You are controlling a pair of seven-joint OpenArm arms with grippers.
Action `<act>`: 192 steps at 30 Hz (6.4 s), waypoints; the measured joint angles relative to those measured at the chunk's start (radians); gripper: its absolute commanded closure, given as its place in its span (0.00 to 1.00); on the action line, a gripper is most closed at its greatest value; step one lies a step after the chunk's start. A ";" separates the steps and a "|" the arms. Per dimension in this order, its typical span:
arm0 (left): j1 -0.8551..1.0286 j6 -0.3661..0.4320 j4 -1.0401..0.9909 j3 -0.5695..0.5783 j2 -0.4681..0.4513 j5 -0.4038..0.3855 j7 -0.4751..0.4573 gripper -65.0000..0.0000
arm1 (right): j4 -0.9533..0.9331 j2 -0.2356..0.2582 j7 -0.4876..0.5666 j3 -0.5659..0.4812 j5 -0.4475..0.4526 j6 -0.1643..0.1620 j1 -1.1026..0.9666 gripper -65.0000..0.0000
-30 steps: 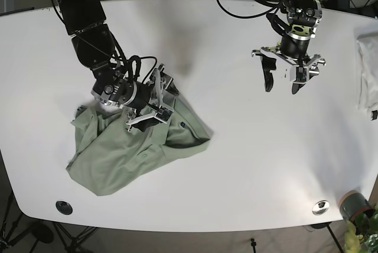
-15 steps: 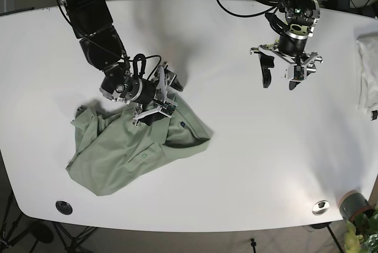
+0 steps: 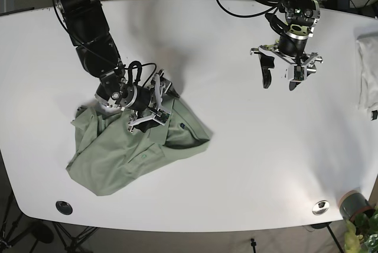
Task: Fold the T-shirt properly
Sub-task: 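Reach the right gripper into the green shirt and grasp its fabric, then lift the green shirt high with the right gripper, letting it hang, then move the left gripper down to the hanging shirt and grasp its edge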
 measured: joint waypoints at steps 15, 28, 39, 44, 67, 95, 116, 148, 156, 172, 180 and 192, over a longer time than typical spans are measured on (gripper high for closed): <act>0.000 0.000 0.000 0.002 -0.002 0.000 0.000 0.39 | -0.016 0.006 0.016 0.000 0.000 -0.004 0.004 0.83; -0.020 0.000 -0.002 0.000 -0.002 0.000 0.000 0.39 | 0.081 -0.019 -0.021 0.001 -0.004 -0.006 -0.024 1.00; -0.021 0.002 -0.002 0.005 -0.023 0.001 0.000 0.39 | 0.382 -0.020 -0.220 0.001 -0.002 0.001 0.014 1.00; -0.019 -0.010 -0.002 0.066 -0.043 0.000 0.000 0.39 | 0.446 -0.041 -0.294 0.017 0.000 0.006 0.096 1.00; -0.020 -0.001 0.002 0.273 -0.056 0.000 0.000 0.39 | 0.465 -0.070 -0.457 0.098 0.003 0.019 0.669 1.00; -0.049 0.002 -0.002 0.356 -0.056 0.000 0.000 0.39 | 0.188 -0.157 -0.546 0.094 0.015 0.023 0.969 1.00; -0.332 0.004 -0.317 0.529 -0.055 0.000 -0.002 0.39 | 0.204 -0.159 -0.540 0.094 0.018 0.023 0.966 1.00; -0.842 0.132 -1.222 0.835 0.033 -0.011 -0.342 0.38 | 0.248 -0.130 -0.534 0.097 0.019 0.053 0.969 1.00; -0.838 0.131 -1.221 0.888 0.034 -0.013 -0.364 0.38 | 0.248 -0.130 -0.534 0.097 0.019 0.053 0.969 1.00; -0.675 0.135 -0.817 0.824 -0.189 -0.258 -0.291 0.39 | 0.245 -0.263 -0.532 0.095 0.010 0.053 0.969 1.00; -0.521 0.139 -0.653 0.646 -0.305 -0.296 -0.292 0.39 | 0.217 -0.369 -0.531 0.093 0.014 0.053 0.971 1.00; -0.354 0.132 -0.553 0.523 -0.359 -0.296 -0.293 0.39 | 0.075 -0.389 -0.516 0.093 0.019 0.053 0.965 1.00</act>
